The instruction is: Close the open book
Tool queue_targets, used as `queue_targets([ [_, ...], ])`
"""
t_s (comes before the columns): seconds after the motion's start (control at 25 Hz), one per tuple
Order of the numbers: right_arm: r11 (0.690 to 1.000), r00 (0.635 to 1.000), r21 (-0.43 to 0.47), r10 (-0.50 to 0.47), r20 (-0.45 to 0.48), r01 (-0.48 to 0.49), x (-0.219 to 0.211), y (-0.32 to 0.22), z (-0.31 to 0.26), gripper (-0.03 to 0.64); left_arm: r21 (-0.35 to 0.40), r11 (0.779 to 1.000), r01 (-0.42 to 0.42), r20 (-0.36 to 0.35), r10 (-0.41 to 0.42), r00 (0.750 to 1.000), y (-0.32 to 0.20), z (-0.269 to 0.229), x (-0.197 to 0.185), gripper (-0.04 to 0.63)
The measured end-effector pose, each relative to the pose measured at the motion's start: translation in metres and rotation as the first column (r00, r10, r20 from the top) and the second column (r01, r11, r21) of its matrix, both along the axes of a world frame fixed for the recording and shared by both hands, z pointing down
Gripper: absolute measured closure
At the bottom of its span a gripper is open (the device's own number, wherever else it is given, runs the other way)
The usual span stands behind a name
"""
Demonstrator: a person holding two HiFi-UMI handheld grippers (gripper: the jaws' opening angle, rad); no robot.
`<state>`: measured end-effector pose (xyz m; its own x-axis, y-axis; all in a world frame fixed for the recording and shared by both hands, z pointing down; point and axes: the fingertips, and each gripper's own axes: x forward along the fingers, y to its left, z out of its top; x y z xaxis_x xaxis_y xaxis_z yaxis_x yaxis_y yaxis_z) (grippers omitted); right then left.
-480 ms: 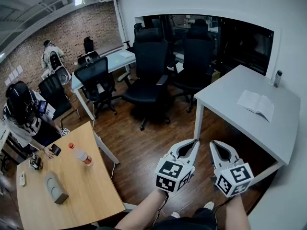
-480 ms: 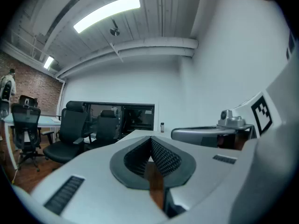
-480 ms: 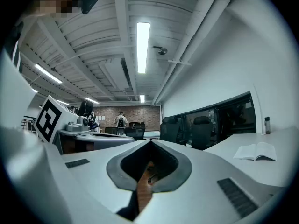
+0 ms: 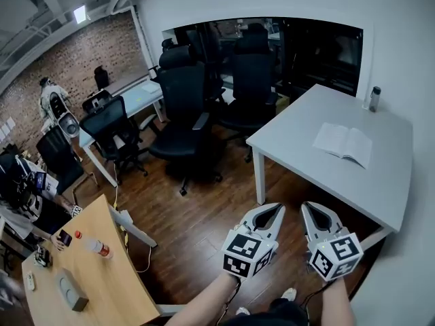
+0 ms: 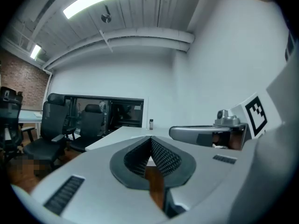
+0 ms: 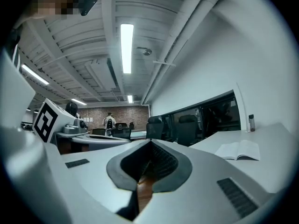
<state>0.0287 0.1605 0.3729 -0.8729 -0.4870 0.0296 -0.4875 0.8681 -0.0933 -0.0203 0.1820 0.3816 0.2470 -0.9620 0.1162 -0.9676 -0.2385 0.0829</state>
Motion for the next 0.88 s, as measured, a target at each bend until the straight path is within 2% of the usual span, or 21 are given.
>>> queue_targets([
  [0.28, 0.998, 0.998, -0.009, 0.068, 0.015, -0.067, 0.049, -0.079, 0.007, 0.611, -0.005, 0.998, -0.063, -0.002, 0.063, 0.998, -0.079, 0.007, 0.044, 0.591],
  [0.6, 0.989, 0.99, -0.052, 0.141, -0.008, -0.141, 0.104, -0.141, 0.01, 0.611, -0.034, 0.993, -0.109, -0.013, 0.108, 0.994, -0.146, 0.005, 0.091, 0.591],
  [0.88, 0.972, 0.975, -0.078, 0.221, -0.033, -0.223, 0.115, -0.196, 0.033, 0.611, -0.057, 0.981, -0.188, -0.009, 0.187, 0.982, -0.207, 0.025, 0.102, 0.591],
])
